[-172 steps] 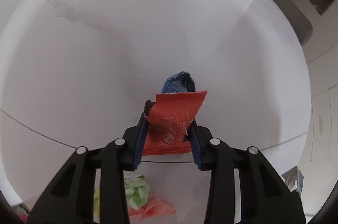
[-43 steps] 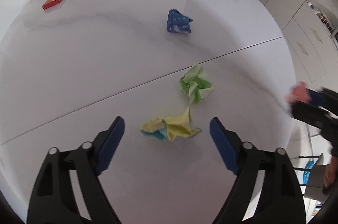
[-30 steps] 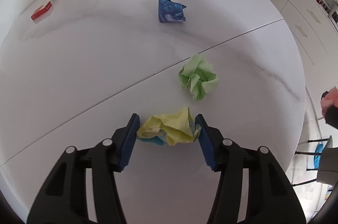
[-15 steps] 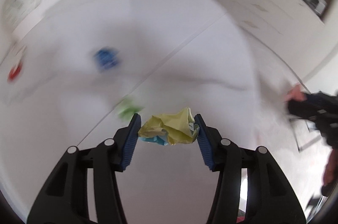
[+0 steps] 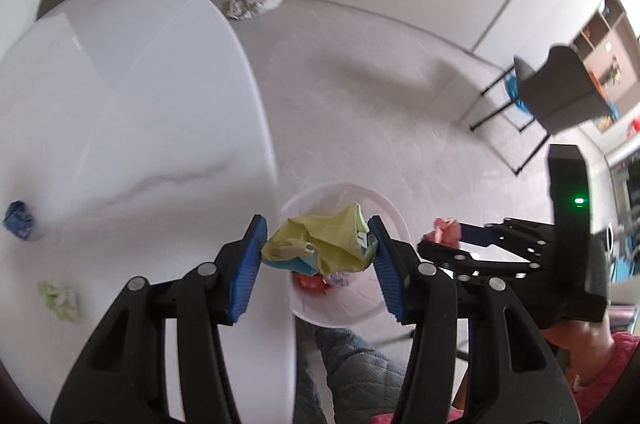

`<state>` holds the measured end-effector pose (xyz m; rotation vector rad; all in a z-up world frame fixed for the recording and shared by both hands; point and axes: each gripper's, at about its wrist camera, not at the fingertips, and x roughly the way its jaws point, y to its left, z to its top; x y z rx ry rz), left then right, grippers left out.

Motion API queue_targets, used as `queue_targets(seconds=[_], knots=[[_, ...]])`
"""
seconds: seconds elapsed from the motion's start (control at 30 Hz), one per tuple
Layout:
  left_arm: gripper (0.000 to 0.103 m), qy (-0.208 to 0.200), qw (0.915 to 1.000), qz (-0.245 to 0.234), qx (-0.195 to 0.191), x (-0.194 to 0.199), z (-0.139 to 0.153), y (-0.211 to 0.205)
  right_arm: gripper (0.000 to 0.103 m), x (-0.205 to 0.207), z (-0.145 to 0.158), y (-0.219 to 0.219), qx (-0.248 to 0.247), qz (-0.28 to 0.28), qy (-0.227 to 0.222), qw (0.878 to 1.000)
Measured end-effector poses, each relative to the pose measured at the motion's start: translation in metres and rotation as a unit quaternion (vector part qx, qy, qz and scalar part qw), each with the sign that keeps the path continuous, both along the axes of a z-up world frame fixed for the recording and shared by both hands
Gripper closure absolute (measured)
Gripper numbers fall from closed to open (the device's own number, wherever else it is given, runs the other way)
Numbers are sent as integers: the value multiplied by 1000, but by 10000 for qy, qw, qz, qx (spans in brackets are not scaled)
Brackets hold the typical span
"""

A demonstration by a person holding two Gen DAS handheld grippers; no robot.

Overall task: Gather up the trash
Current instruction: 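Drop the pink paper into the bin with the right tool while the left tool drops the yellow paper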

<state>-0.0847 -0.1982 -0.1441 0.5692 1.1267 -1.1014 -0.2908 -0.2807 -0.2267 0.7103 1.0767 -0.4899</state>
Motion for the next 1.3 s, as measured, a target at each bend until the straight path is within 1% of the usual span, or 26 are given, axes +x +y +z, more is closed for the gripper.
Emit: queue_targets(seconds=[0.2, 0.23, 0.27, 0.33, 0.4, 0.43, 0.5, 0.6, 0.67, 0.73, 0.9, 0.93, 0.97, 1.03, 1.1, 1.2, 1.3], knots=[[52, -5, 9998, -125, 150, -8, -10, -15, 59, 4, -36, -4, 212, -38, 131, 9997], [52, -15, 9998, -132, 164, -10, -10, -16, 56, 2, -40, -4, 241, -33, 142, 9996], [52, -13, 9998, -133, 176, -8, -11, -20, 46, 4, -45, -5, 272, -32, 167, 9995], [52, -29, 9997, -141, 189, -12, -11, -22, 32, 7, -54, -6, 339, -40, 224, 9992], [52, -64, 9997, -154, 191, -13, -11, -26, 21, 7, -61, -7, 398, -62, 296, 9987], [52, -89, 9996, -167, 191, -13, -10, -25, 14, 7, -64, -7, 402, -96, 378, 9984], [52, -145, 9995, -199, 192, -16, -8, -26, 12, 4, -65, -9, 357, -158, 481, 9981], [52, -192, 9993, -279, 186, -25, -8, -30, 11, -10, -58, -15, 204, -391, 632, 9970], [52, -187, 9990, -360, 208, -35, -9, -32, 8, -25, -47, -19, 27, -611, 718, 9955], [52, -164, 9985, -466, 239, -42, -15, -39, 5, -47, -33, -27, -151, -943, 741, 9927], [52, 36, 9954, -704, 650, -59, -54, -59, 4, -92, -9, -41, -314, -1520, 762, 9849], [51, 62, 9944, -761, 730, -61, -61, -60, 4, -100, -5, -43, -343, -1616, 767, 9833], [48, 96, 9923, -858, 889, -66, -73, -64, 3, -104, -5, -45, -347, -1659, 766, 9826], [35, 132, 9887, -1010, 1101, -74, -89, -66, 3, -111, -3, -46, -327, -1736, 690, 9818], [27, 40, 9869, -1067, 1208, -81, -97, -66, 3, -116, -3, -48, -260, -1808, 584, 9814], [18, 55, 9863, -1120, 1208, -88, -98, -63, 3, -114, -4, -48, -244, -1825, 546, 9814], [12, 118, 9881, -1076, 1089, -86, -88, -63, 3, -110, -2, -48, -212, -1778, 475, 9827]])
